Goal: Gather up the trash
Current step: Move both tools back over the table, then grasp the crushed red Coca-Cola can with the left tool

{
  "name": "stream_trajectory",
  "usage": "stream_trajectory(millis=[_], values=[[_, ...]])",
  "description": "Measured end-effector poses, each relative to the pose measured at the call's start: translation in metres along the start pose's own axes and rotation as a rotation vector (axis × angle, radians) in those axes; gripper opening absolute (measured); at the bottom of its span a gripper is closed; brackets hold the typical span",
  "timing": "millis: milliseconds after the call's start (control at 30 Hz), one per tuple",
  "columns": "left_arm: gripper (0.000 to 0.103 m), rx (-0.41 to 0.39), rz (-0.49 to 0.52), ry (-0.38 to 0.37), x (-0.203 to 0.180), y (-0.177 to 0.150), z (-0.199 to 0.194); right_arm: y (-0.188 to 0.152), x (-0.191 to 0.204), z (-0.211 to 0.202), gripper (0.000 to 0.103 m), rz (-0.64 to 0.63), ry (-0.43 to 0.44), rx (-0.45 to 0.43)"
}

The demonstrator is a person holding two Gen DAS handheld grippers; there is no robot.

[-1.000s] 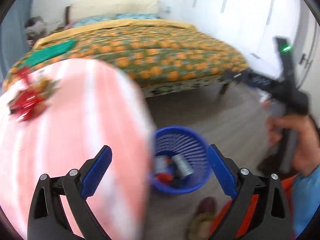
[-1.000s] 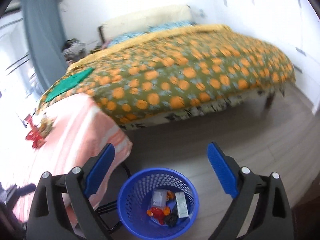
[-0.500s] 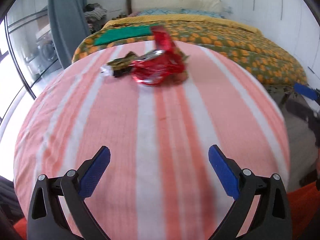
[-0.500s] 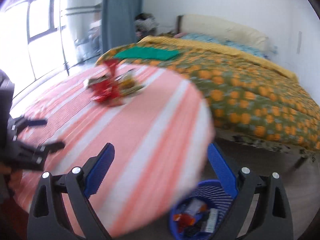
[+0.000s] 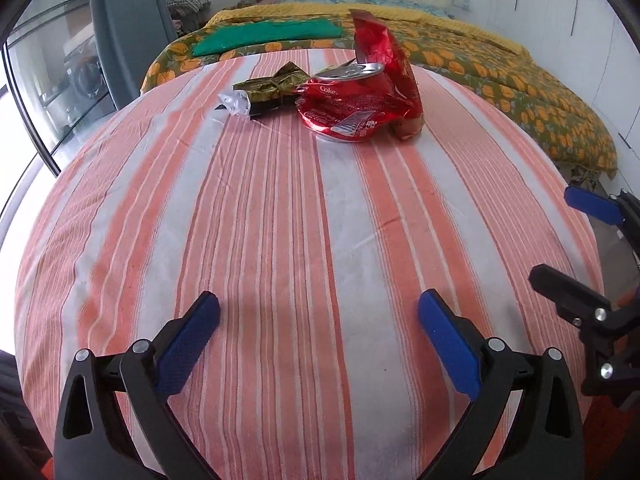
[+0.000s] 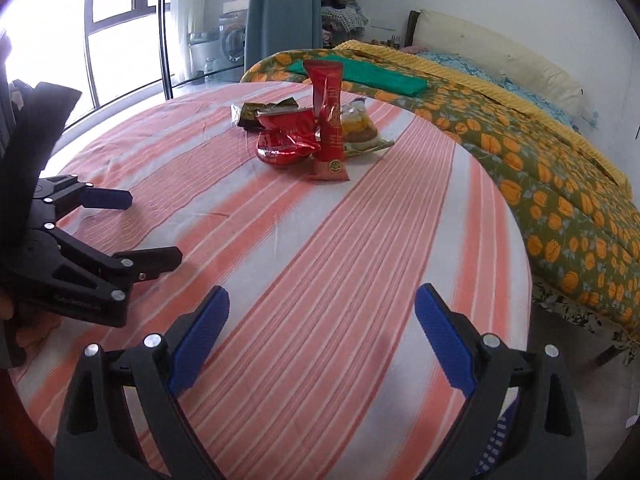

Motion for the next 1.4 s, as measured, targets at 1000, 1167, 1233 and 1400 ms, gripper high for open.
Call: stream_trajectory(millis=[1000,1167,1233,1400], values=[[0.068,-0.101,0.135,-0.114,0.012,0.106,0.049,-0.008,0.003,0.021,0.094,0.018,0.062,0.075],[0.069,-0.061,0.1,-0.118,0.027,0.053,0.016,-0.009,0.003,0.02,0.094,0.016,0.057,0.071],[0.069,-0.048,0.08,-0.122,0.033,0.033,0.006,-0.009,0.003,0.02,0.094,0.016,0.056,0.071],[0.089,-0.025,0.056,-0.114,0.042,-0.005,-0.007,-0.009,0.0,0.02,0.094,0.03,0.053,0.073]])
Point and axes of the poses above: each gripper's, at about its wrist camera, not at the fingertips, and z roughly the way its jaws point, x to its left, y to its top, the point moved 4 cm from there along z, roughly the way its jaws point, and after that the axes turned 8 degrees about z, right-handed, at the moved point
